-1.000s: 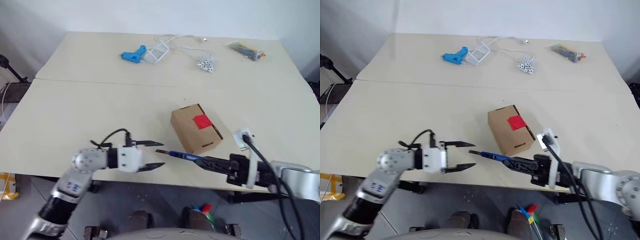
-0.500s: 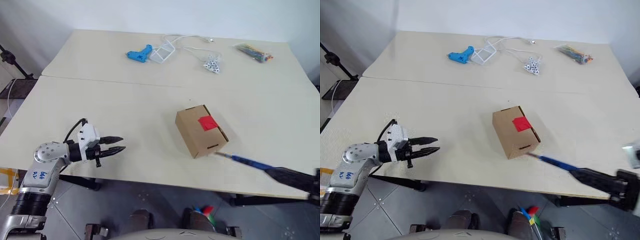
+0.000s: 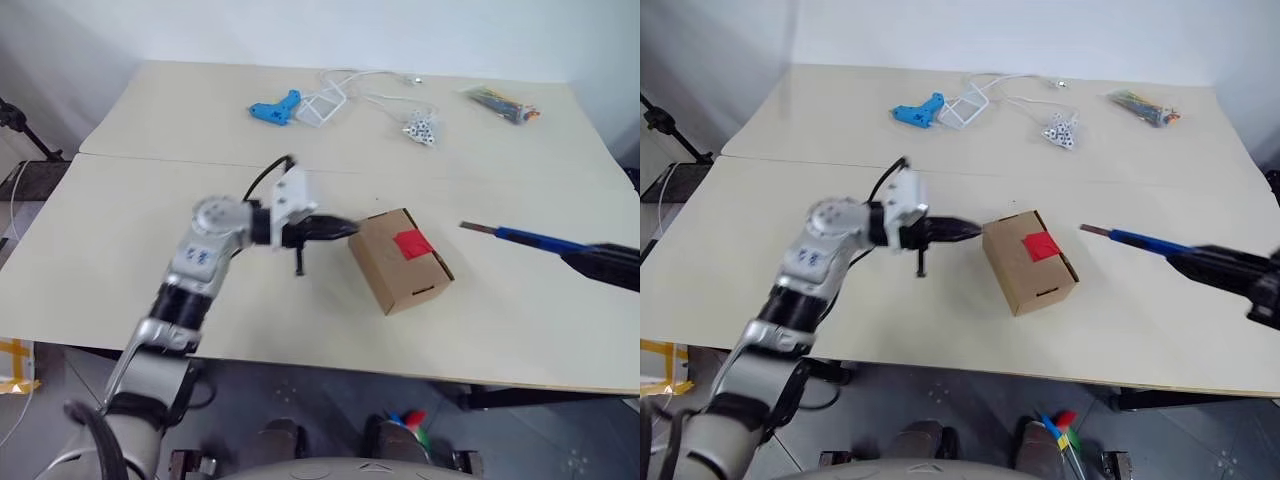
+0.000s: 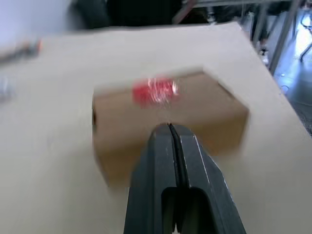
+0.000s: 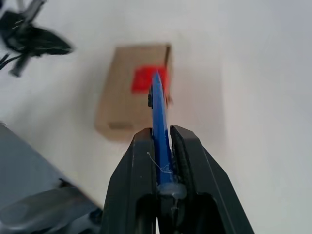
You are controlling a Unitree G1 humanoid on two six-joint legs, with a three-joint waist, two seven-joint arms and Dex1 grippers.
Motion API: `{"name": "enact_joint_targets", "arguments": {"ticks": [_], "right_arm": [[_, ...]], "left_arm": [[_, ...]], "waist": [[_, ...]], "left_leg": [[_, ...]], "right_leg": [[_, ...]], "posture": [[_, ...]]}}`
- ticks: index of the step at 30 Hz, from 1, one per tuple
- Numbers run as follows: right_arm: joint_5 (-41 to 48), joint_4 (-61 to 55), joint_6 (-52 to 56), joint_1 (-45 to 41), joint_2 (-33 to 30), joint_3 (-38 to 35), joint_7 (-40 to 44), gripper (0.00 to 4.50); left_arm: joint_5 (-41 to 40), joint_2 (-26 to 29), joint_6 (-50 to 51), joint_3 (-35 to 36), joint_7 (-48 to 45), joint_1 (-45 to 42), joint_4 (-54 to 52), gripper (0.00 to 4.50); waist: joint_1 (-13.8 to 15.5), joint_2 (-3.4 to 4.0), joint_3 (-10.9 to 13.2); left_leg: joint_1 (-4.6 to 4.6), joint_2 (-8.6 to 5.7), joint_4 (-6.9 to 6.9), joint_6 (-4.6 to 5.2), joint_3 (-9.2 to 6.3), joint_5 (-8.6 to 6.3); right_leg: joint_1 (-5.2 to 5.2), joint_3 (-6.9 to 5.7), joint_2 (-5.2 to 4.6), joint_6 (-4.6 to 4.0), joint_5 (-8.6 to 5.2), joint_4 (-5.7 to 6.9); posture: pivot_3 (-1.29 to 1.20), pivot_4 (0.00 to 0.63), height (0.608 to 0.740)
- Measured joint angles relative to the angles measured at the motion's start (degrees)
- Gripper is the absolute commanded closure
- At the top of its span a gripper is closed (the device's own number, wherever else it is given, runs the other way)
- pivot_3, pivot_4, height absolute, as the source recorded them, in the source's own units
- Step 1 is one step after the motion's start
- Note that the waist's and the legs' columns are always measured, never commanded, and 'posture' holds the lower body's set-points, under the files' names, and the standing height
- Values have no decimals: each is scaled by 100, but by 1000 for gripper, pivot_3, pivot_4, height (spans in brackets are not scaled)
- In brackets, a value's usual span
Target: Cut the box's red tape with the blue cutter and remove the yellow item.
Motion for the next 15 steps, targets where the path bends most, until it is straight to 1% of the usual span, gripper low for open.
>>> {"name": "enact_joint_targets", "arguments": {"ticks": [3,4,7,8,10,13,15], "right_arm": [[492,86,-290,-516,-118,850,-988,4315],[605,98,-356,-597,-166,971,-1178,4315],[919,80,-690,-1246,-372,1752,-1876,4315],[962,57,-773,-1375,-422,1937,-2016,4315],[1013,20,-994,-1927,-438,2606,-2390,4315],[1112,-41,-1132,-2404,-428,3206,-2763,4315],[1208,-54,-1199,-2606,-389,3454,-2931,4315]], "left_arm": [[372,-281,-55,-135,263,-339,596,4500],[452,-327,-50,-190,311,-369,711,4500],[866,-362,-169,-374,386,-431,1109,4500],[948,-404,-191,-435,413,-444,1190,4500],[1075,-516,-222,-478,456,-505,1281,4500],[1133,-577,-192,-502,458,-557,1304,4500],[1143,-619,-138,-500,460,-558,1295,4500]], "waist": [[-66,1,0],[-81,2,1],[-118,1,1],[-117,1,2],[-97,-4,4],[-79,-4,4],[-76,-4,4]], "left_leg": [[-7,1,-13,-3,2,-6],[-15,0,-20,-3,2,-6],[-21,-4,-19,-6,9,-9],[-24,-2,-16,-6,11,-9],[-42,7,4,-5,10,-8],[-76,6,34,-3,-4,-7],[-89,5,48,-2,-18,-7]], "right_leg": [[-12,-41,-1,3,2,4],[-18,-52,-1,4,2,3],[-21,-72,3,4,2,4],[-21,-74,3,4,2,4],[-20,-83,1,6,3,1],[-26,-100,-2,8,4,-4],[-24,-114,-3,11,6,-3]], "posture": [[0,150,740],[0,150,740],[0,150,740],[0,150,740],[0,150,740],[0,150,740],[0,150,740]]}}
